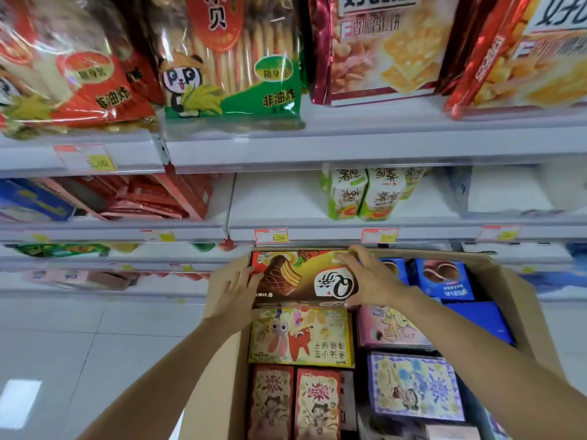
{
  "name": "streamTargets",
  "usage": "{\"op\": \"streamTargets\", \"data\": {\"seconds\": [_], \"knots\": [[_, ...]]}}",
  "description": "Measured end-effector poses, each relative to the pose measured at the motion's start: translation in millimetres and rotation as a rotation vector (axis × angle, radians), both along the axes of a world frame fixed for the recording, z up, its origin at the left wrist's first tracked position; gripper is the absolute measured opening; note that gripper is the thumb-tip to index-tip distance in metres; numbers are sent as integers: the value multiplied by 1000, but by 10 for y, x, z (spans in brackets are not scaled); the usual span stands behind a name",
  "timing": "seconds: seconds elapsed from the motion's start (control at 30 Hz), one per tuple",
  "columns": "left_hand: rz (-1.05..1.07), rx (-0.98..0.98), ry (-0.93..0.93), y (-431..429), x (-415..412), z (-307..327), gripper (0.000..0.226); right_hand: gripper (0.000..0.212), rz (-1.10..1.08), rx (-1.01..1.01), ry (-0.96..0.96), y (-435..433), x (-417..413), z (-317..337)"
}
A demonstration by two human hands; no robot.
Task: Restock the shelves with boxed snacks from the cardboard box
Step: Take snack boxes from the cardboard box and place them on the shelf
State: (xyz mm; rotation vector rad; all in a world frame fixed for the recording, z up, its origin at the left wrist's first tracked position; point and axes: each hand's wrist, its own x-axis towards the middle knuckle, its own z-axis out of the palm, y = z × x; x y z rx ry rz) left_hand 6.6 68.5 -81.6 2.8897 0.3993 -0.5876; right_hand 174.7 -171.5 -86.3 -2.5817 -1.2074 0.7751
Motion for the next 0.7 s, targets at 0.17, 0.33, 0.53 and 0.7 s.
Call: {"op": "streamTargets", "data": {"seconds": [0.17,0.33,0.53,0.7], "knots": [[41,-69,-68,-23,-5,-60,67,111,56,-51,-74,60,-5,-68],[378,-301,-193,-54,42,-43,71,102,12,123,-39,-51,-109,-56],[747,-766,-128,-74,51,44,73,92,-130,298,-37,-461,-289,40],[863,-1075,113,-225,-77,83,41,87,-219,370,43,-612,-397,155]]}}
